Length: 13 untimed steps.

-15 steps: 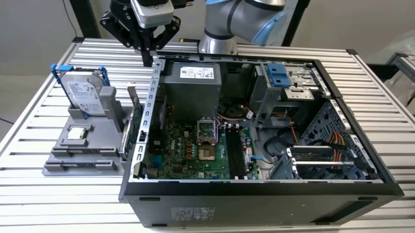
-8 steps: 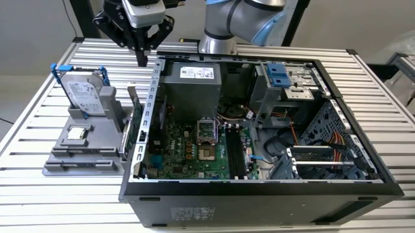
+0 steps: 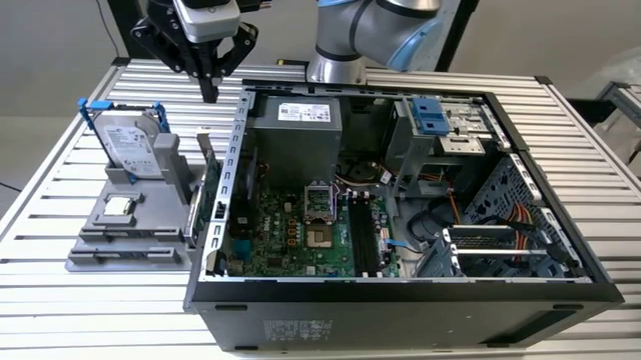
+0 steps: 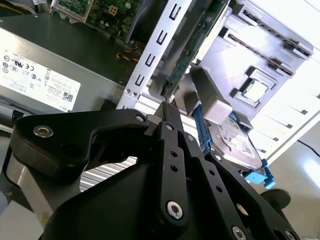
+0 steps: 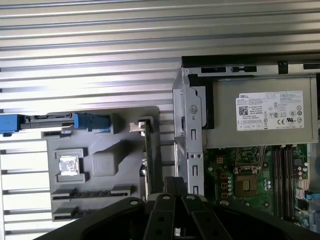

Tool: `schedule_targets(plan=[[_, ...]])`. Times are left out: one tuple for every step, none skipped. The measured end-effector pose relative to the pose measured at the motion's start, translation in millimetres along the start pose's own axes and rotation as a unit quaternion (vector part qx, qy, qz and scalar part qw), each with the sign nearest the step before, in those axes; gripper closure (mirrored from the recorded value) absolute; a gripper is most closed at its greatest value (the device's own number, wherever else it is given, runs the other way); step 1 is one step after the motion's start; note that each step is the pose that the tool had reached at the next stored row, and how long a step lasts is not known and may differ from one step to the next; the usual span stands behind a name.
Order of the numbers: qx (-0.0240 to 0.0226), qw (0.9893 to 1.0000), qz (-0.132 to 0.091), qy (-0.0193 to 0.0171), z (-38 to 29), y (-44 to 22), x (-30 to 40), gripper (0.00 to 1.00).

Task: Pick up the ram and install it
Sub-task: 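Reach for the ram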

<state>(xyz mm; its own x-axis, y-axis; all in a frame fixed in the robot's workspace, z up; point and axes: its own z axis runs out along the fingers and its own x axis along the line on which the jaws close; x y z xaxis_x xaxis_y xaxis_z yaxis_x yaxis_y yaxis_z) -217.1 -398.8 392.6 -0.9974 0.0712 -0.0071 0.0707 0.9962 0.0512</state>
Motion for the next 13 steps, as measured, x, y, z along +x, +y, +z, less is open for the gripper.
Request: schedule_targets(plan=[[0.0000,1.0000,0.000,0.0000,0.0,-0.1,1.4,1.00],[0.0000,1.0000,0.000,0.0000,0.0,-0.2,3.0,1.00],[0.0000,1.0000,0.000,0.0000,0.0,-0.3,4.5,1.00],[0.0000,1.0000,0.000,0.0000,0.0,-0.4,6.1,1.00],[0.0000,1.0000,0.000,0.0000,-0.1,-0.5,7.9,1.00],[0.0000,1.0000,0.000,0.0000,-0.1,-0.6,9.3,1.00],[-0.0001,1.0000,0.000,-0.0001,-0.1,-0.8,11.1,1.00],[0.0000,1.0000,0.000,0.0000,-0.1,-0.9,12.5,1.00],[0.0000,1.0000,0.000,0.0000,-0.1,-1.0,13.8,1.00],[0.0000,1.0000,0.000,0.0000,-0.1,-1.1,14.9,1.00],[0.0000,1.0000,0.000,0.0000,-0.1,-1.1,16.0,1.00],[0.0000,1.0000,0.000,0.0000,-0.2,-1.2,17.0,1.00],[0.0000,1.0000,0.000,0.0000,-0.2,-1.3,18.2,1.00]])
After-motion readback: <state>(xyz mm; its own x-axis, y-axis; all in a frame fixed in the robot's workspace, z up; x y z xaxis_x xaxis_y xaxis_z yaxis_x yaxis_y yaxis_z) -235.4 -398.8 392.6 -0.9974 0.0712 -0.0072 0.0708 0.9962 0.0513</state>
